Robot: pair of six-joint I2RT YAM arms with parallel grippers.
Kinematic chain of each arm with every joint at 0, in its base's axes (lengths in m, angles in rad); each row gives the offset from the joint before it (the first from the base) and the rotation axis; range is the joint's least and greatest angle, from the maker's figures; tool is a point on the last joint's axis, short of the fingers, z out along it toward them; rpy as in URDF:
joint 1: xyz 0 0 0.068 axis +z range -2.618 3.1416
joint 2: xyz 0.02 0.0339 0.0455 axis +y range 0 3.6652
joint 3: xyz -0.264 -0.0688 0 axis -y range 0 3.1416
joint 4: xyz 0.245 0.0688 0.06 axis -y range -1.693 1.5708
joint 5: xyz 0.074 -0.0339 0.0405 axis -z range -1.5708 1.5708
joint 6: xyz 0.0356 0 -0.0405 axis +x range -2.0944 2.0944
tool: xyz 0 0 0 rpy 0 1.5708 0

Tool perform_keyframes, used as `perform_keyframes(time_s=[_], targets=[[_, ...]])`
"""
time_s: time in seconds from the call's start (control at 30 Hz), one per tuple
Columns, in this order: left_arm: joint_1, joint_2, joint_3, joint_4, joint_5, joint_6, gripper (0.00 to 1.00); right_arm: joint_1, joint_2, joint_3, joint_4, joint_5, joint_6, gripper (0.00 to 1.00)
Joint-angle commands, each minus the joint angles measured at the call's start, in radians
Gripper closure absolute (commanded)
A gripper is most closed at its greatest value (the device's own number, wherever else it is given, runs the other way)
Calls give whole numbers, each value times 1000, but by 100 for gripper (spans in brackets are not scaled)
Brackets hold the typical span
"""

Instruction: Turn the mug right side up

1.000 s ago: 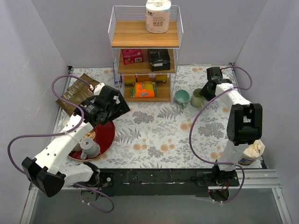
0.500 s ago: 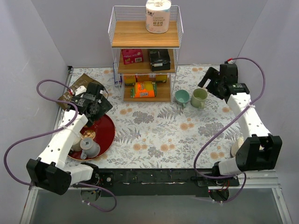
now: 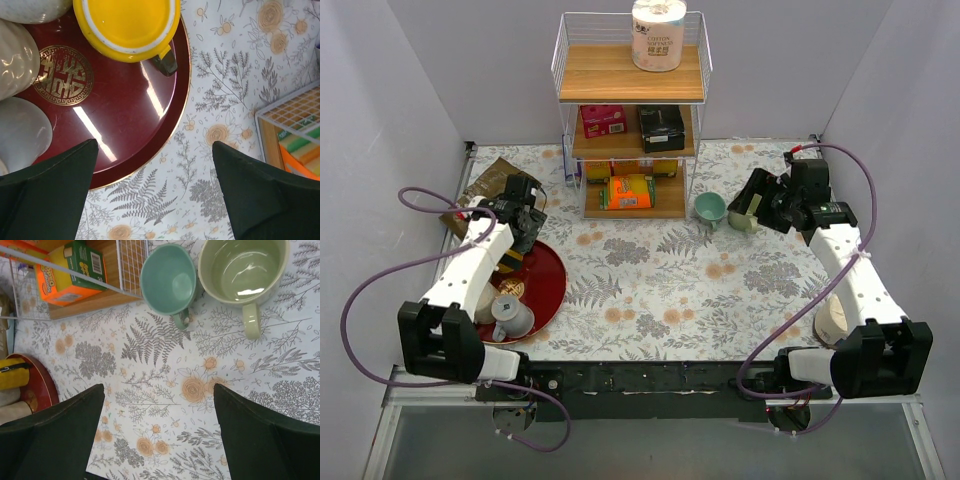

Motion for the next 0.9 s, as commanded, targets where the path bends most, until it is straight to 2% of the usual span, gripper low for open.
perform_keyframes(time_s=[0.0, 0.1, 0.2, 0.57, 0.87], targets=[[5, 58, 28, 17, -72, -345, 2, 5, -60, -25, 8, -39, -14, 4], [12, 113, 45, 20, -98, -430, 2, 5, -75, -31, -3, -42, -14, 4], [34, 155, 55, 57, -95, -451, 2, 3, -86, -45, -3, -56, -8, 4], [107, 285, 64, 112, -84, -508, 28, 5, -106, -77, -9, -62, -5, 6], [119, 344, 70, 144, -57, -513, 39, 6, -112, -84, -4, -62, -4, 6]])
